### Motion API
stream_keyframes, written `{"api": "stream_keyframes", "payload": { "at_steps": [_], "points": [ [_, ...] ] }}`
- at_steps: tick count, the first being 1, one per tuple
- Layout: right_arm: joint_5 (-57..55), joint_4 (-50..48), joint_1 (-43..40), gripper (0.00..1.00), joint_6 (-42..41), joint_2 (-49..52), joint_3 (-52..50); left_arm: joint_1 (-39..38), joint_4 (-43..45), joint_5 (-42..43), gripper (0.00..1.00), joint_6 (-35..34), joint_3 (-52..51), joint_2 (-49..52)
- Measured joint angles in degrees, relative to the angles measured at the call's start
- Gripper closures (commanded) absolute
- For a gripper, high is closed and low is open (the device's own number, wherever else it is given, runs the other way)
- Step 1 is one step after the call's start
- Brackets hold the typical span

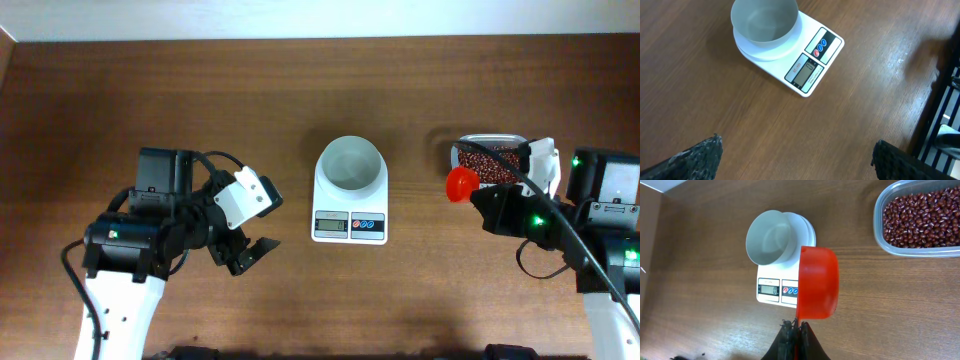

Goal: Scoop and weigh 50g on scale
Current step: 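Raise the red scoop with the right gripper over the bean tub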

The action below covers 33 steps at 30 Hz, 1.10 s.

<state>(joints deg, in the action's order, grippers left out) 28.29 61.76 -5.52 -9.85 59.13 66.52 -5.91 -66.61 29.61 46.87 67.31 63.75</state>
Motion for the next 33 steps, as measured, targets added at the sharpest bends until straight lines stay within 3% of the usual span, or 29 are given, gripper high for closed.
{"api": "stream_keyframes", "payload": {
  "at_steps": [33],
  "points": [
    [0.00, 0.42, 0.00, 0.96, 0.00, 0.00, 0.00, 0.00, 1.73, 0.28, 0.01, -0.22, 0.00, 3.13]
  ]
}}
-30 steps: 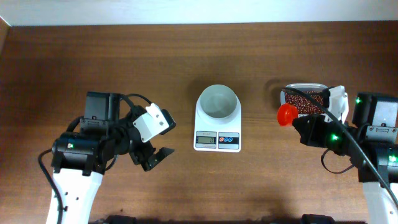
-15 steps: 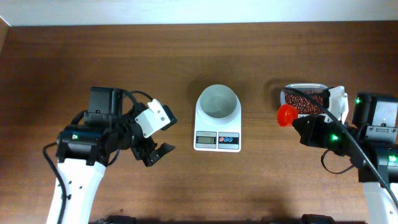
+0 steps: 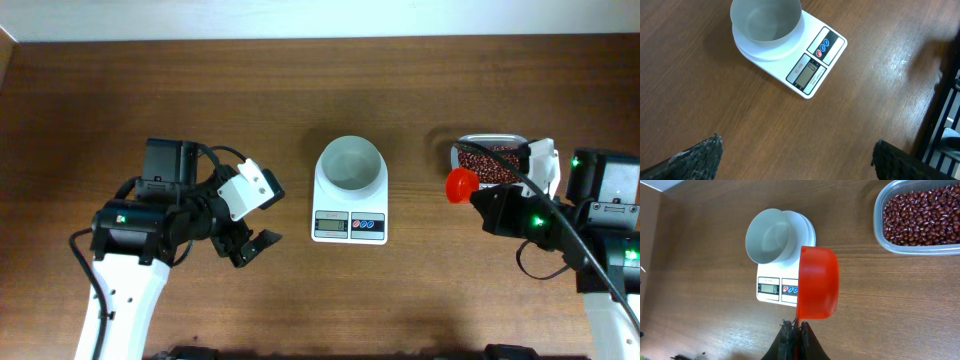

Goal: Scoop and weigh 50g on scale
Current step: 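Raise the red scoop with the right gripper over the bean tub, then dip the red scoop into the beans with the right gripper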

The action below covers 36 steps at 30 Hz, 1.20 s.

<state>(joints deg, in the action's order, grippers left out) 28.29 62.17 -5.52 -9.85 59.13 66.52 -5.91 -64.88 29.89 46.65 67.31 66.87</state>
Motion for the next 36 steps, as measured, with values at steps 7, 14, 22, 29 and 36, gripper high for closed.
{"api": "stream_keyframes", "payload": {
  "at_steps": [7, 14, 22, 29, 36],
  "points": [
    [-7.41, -0.11, 0.00, 0.96, 0.31, 0.00, 0.00, 0.00, 0.00, 0.09, 0.01, 0.00, 0.00, 0.00],
    [-12.48, -4.22, 0.00, 0.96, 8.68, 0.76, 0.00, 0.00, 0.00, -0.07, 0.01, 0.00, 0.00, 0.00],
    [-23.19, -8.24, 0.00, 0.96, 14.51, 11.39, 0.00, 0.00, 0.00, -0.09, 0.01, 0.00, 0.00, 0.00],
    [-28.24, -19.63, 0.00, 0.96, 15.04, 21.35, 0.00, 0.00, 0.02, -0.11, 0.01, 0.00, 0.00, 0.00],
    [-31.95, -21.11, 0.00, 0.96, 15.04, 29.29, 0.00, 0.00, 0.02, -0.11, 0.01, 0.00, 0.00, 0.00]
  ]
}}
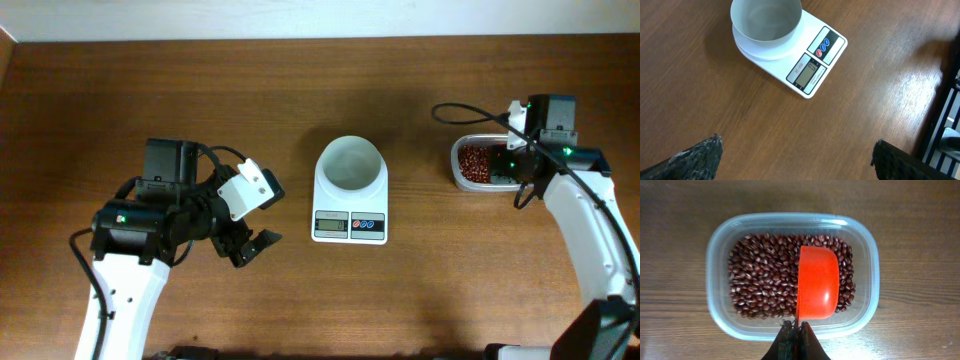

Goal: Scoop and weigh 50g on scale
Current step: 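Dip the red scoop into the beans with the right gripper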

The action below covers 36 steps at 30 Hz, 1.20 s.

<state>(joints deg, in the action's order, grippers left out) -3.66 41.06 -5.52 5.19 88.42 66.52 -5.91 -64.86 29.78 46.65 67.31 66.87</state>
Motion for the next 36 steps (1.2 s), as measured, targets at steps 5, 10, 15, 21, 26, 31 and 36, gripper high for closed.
{"api": "stream_keyframes", "payload": {
  "at_steps": [5, 10, 15, 21, 26, 31, 36],
  "points": [
    [-2.71, -1.53, 0.00, 0.96, 0.04, 2.51, 0.00, 0.00, -0.02, 0.02, 0.01, 0.00, 0.00, 0.00],
    [-4.52, -3.04, 0.00, 0.96, 0.22, 2.80, 0.00, 0.00, 0.00, 0.02, 0.01, 0.00, 0.00, 0.00],
    [-6.10, -4.20, 0.00, 0.96, 0.63, 4.66, 0.00, 0.00, -0.02, 0.02, 0.01, 0.00, 0.00, 0.00],
    [-6.73, -4.70, 0.22, 0.96, 0.81, 7.28, 0.02, 0.00, -0.02, 0.02, 0.01, 0.00, 0.00, 0.00],
    [-1.36, -4.50, 0.24, 0.96, 0.81, 8.94, 0.07, 0.00, -0.02, 0.00, 0.01, 0.00, 0.00, 0.00],
    [2.19, -3.91, -0.70, 0.96, -0.70, 9.20, 0.07, 0.00, -0.02, 0.02, 0.01, 0.00, 0.00, 0.00],
    [11.34, -2.78, -6.05, 0.96, -1.62, 9.20, 0.24, 0.00, 0.00, 0.02, 0.01, 0.00, 0.00, 0.00]
  ]
}}
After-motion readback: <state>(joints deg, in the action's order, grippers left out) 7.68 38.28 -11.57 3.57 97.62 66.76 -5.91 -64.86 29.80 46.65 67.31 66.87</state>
